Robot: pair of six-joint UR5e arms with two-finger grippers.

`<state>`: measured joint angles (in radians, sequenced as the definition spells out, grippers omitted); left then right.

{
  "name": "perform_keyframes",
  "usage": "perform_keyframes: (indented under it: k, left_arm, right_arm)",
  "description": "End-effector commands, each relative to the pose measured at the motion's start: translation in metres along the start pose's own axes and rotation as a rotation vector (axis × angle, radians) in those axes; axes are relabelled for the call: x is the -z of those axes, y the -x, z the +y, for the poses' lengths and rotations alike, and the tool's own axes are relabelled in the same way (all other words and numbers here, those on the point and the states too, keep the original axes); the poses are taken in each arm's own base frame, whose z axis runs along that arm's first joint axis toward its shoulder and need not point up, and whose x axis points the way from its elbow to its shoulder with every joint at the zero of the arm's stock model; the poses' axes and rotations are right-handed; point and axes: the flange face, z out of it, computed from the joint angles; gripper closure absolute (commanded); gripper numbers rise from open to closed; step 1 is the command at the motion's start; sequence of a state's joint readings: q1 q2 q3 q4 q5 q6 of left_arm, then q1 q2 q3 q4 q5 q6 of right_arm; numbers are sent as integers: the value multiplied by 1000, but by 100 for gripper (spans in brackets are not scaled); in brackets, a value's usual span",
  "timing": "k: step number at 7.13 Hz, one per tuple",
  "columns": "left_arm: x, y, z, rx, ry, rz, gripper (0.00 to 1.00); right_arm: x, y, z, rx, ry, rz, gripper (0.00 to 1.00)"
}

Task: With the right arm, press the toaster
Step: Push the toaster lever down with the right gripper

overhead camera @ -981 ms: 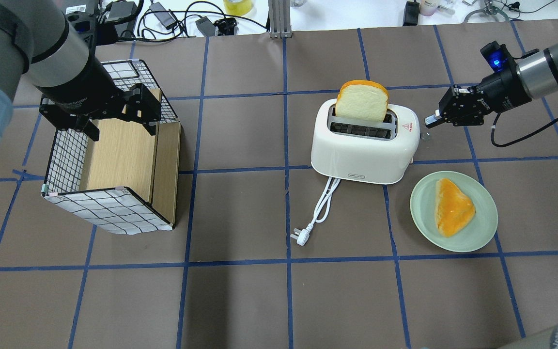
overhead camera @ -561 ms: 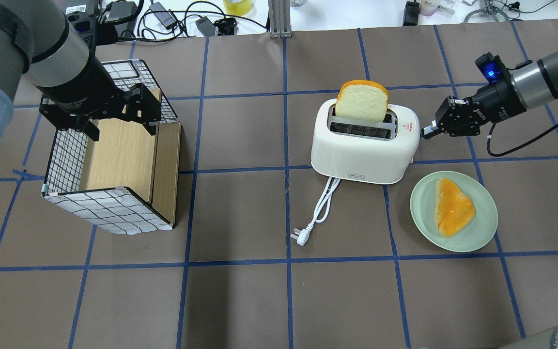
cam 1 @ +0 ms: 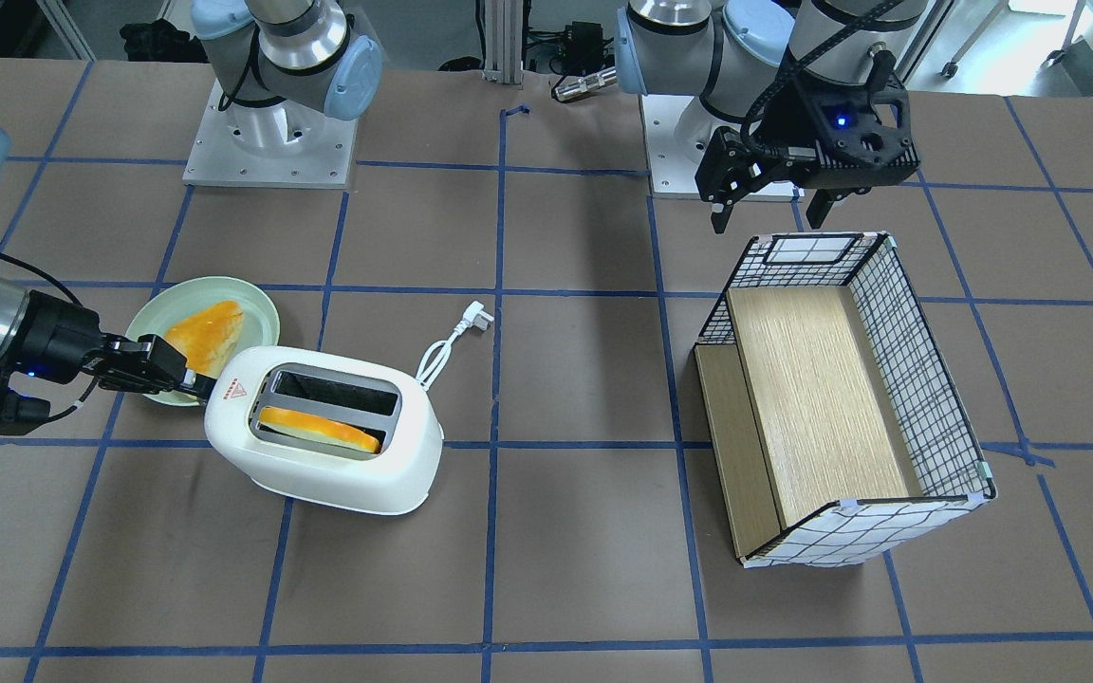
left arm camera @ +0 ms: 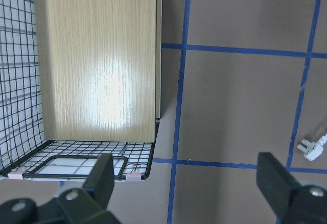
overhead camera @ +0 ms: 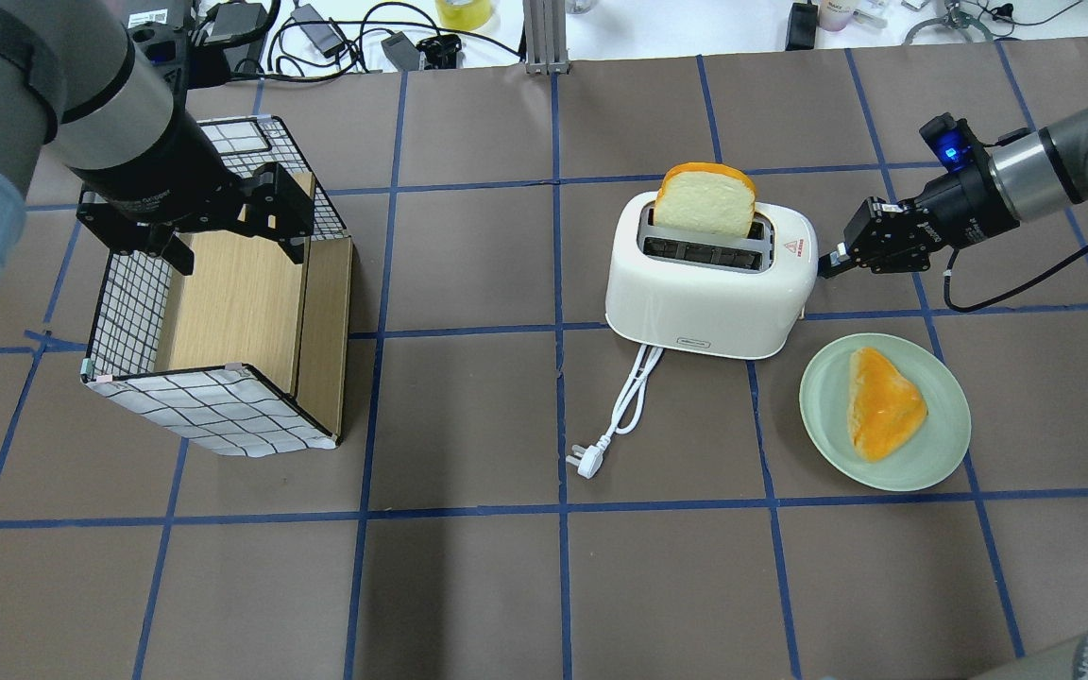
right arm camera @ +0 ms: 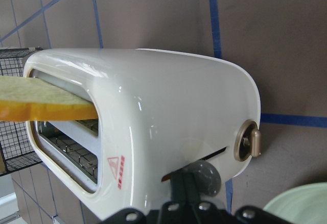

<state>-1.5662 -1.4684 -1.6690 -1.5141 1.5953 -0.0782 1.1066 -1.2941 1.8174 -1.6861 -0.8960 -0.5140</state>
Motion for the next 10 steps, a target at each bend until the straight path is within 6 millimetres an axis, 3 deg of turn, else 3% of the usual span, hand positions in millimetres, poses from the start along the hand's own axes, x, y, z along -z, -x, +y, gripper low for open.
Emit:
perform_keyframes:
  k: [1, 7, 9, 10]
  left_arm:
    - [0, 0, 0, 0, 0, 0, 0]
    - [0, 0, 0, 0, 0, 0, 0]
    - [0, 0, 0, 0, 0, 0, 0]
    - [0, 0, 0, 0, 0, 0, 0]
  right_arm:
    - [-8, -11, -6, -3, 4, 6, 91]
    - [-31, -36, -6, -33, 50, 18, 91]
    - [-17, -25, -8, -61, 20, 36, 90]
    - [1, -6, -4, -116, -16, 62, 87]
